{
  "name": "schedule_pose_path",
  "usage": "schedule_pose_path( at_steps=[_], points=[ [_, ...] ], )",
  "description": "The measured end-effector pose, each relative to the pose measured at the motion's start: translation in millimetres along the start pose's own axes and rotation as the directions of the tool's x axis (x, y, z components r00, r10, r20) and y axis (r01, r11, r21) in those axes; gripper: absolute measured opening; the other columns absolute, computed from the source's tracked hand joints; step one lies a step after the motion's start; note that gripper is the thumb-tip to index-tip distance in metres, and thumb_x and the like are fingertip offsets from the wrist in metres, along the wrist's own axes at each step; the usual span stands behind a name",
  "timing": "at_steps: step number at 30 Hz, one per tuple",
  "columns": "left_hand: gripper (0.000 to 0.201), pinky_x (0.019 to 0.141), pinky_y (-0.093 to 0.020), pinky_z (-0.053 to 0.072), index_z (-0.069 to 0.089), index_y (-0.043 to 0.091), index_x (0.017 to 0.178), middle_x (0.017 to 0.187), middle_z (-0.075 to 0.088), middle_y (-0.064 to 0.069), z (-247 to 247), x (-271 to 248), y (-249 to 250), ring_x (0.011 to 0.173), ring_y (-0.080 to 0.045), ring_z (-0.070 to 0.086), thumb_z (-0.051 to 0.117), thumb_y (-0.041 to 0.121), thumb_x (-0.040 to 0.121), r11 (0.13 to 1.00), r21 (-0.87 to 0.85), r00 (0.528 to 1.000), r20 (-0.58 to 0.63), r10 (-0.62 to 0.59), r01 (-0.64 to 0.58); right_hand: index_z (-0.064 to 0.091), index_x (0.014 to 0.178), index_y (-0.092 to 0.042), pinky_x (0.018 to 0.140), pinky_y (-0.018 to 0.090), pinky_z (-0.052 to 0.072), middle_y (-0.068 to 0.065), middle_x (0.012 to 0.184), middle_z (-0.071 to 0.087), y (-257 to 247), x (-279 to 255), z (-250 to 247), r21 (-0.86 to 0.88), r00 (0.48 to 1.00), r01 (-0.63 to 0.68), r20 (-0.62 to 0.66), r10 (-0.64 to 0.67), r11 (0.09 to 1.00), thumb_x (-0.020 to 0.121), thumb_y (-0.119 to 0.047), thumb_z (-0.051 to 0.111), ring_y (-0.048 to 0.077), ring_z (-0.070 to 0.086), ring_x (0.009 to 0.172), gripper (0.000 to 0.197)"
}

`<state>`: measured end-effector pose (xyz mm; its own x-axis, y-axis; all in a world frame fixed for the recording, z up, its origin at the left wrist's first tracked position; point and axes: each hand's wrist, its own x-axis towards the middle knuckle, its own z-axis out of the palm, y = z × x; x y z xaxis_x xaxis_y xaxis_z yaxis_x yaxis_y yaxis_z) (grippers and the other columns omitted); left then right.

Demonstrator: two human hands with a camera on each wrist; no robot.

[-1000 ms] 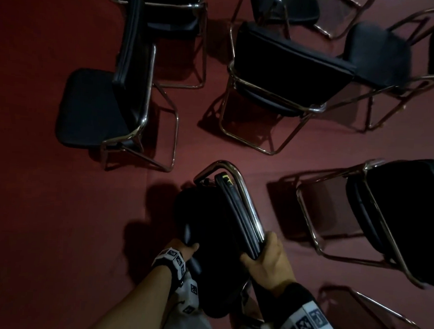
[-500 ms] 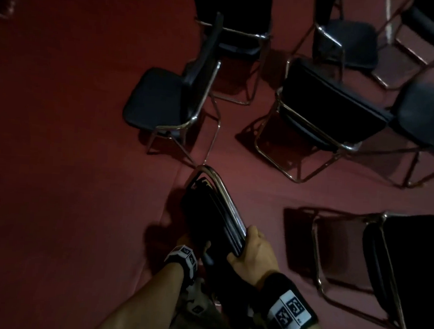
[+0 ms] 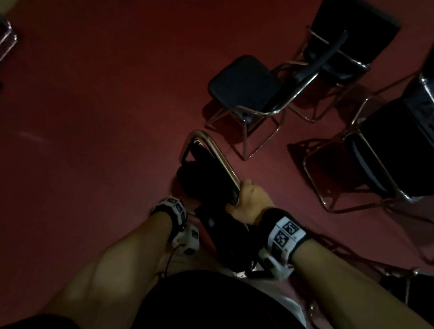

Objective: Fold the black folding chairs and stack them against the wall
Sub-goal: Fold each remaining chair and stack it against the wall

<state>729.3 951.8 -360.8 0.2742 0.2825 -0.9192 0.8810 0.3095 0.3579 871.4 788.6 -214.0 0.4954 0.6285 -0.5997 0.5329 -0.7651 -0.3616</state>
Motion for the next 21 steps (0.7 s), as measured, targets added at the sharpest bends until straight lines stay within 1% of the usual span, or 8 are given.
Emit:
schedule_pose_path(
  at_steps=[3, 6, 11, 13, 14, 16, 19, 21],
  points=[
    [0.032, 0.078, -0.042, 0.057, 0.054, 0.005, 0.120, 0.097, 0.063, -0.010, -43.1, -30.4, 3.2, 0.086, -0.030, 0.065, 0.064, 0.026, 0.098, 0.970, -0.241, 0.997, 0.077, 0.004, 0.014, 0.044, 0.128, -0.003, 0.086, 0.033, 0.050, 0.018, 0.128, 0.056, -40.9, 25.5, 5.8, -0.103, 1.000, 0.006, 0.024, -0.003, 0.995, 0.086, -0.047, 0.071, 0.034, 0.060, 0.113, 0.067],
    [0.029, 0.093, -0.043, 0.055, 0.058, 0.013, 0.123, 0.115, 0.067, -0.014, -103.1, -35.7, -13.4, 0.104, -0.034, 0.065, 0.061, 0.030, 0.099, 0.988, -0.133, 0.997, -0.036, 0.075, -0.079, 0.042, 0.136, -0.001, 0.086, 0.030, 0.048, 0.017, 0.134, 0.054, -87.4, 44.8, 11.7, -0.169, 0.998, 0.034, 0.066, -0.023, 0.985, 0.087, -0.048, 0.070, 0.032, 0.058, 0.118, 0.073],
    [0.013, 0.069, -0.028, 0.051, 0.065, 0.014, 0.086, 0.096, 0.067, -0.009, -202.7, -66.9, -27.2, 0.078, -0.021, 0.062, 0.066, 0.025, 0.092, 0.966, -0.140, 0.954, -0.242, 0.179, -0.217, 0.043, 0.136, -0.004, 0.094, 0.033, 0.052, 0.017, 0.136, 0.053, -161.6, 67.3, 19.7, -0.278, 0.986, 0.106, 0.154, -0.065, 0.955, 0.086, -0.049, 0.071, 0.031, 0.057, 0.121, 0.074],
    [0.039, 0.082, -0.039, 0.055, 0.061, 0.011, 0.116, 0.124, 0.060, -0.014, -253.3, -84.7, -39.3, 0.099, -0.031, 0.063, 0.069, 0.031, 0.084, 0.955, -0.153, 0.912, -0.368, 0.184, -0.254, 0.043, 0.136, -0.006, 0.094, 0.035, 0.053, 0.015, 0.134, 0.055, -205.9, 74.3, 27.0, -0.356, 0.972, 0.190, 0.201, -0.123, 0.915, 0.085, -0.050, 0.072, 0.031, 0.058, 0.119, 0.073],
    [0.068, 0.088, -0.043, 0.054, 0.044, 0.014, 0.141, 0.141, 0.047, -0.014, -258.5, -82.9, -36.4, 0.118, -0.037, 0.056, 0.071, 0.035, 0.082, 0.955, -0.033, 0.882, -0.394, 0.257, -0.293, 0.044, 0.136, -0.007, 0.094, 0.036, 0.054, 0.014, 0.133, 0.056, -204.1, 73.3, 27.3, -0.370, 0.971, 0.181, 0.217, -0.105, 0.911, 0.084, -0.050, 0.072, 0.030, 0.059, 0.117, 0.073],
    [0.097, 0.097, -0.048, 0.047, 0.014, 0.029, 0.158, 0.155, 0.021, -0.011, -295.3, -107.3, -55.2, 0.136, -0.041, 0.034, 0.073, 0.032, 0.081, 0.895, 0.268, 0.779, -0.445, 0.443, -0.356, 0.047, 0.135, -0.008, 0.090, 0.037, 0.056, 0.013, 0.129, 0.060, -252.6, 75.9, 34.6, -0.463, 0.942, 0.299, 0.283, -0.181, 0.835, 0.084, -0.050, 0.073, 0.030, 0.061, 0.113, 0.071],
    [0.080, 0.109, -0.059, 0.034, 0.027, 0.046, 0.150, 0.155, 0.019, 0.001, -307.2, -128.7, -70.0, 0.141, -0.032, 0.020, 0.066, 0.036, 0.080, 0.687, 0.660, 0.683, -0.352, 0.640, -0.303, 0.053, 0.130, -0.010, 0.083, 0.033, 0.056, 0.012, 0.122, 0.064, -297.5, 75.6, 42.9, -0.529, 0.899, 0.419, 0.357, -0.254, 0.738, 0.084, -0.047, 0.073, 0.028, 0.064, 0.106, 0.063],
    [0.066, 0.113, -0.070, 0.017, 0.037, 0.045, 0.144, 0.152, 0.030, 0.005, -310.0, -135.7, -77.2, 0.144, -0.028, 0.018, 0.063, 0.040, 0.083, 0.602, 0.768, 0.717, -0.291, 0.633, -0.220, 0.054, 0.128, -0.011, 0.082, 0.033, 0.057, 0.011, 0.120, 0.065, -315.9, 76.1, 47.6, -0.552, 0.876, 0.470, 0.385, -0.289, 0.689, 0.081, -0.047, 0.074, 0.027, 0.065, 0.103, 0.063]
  ],
)
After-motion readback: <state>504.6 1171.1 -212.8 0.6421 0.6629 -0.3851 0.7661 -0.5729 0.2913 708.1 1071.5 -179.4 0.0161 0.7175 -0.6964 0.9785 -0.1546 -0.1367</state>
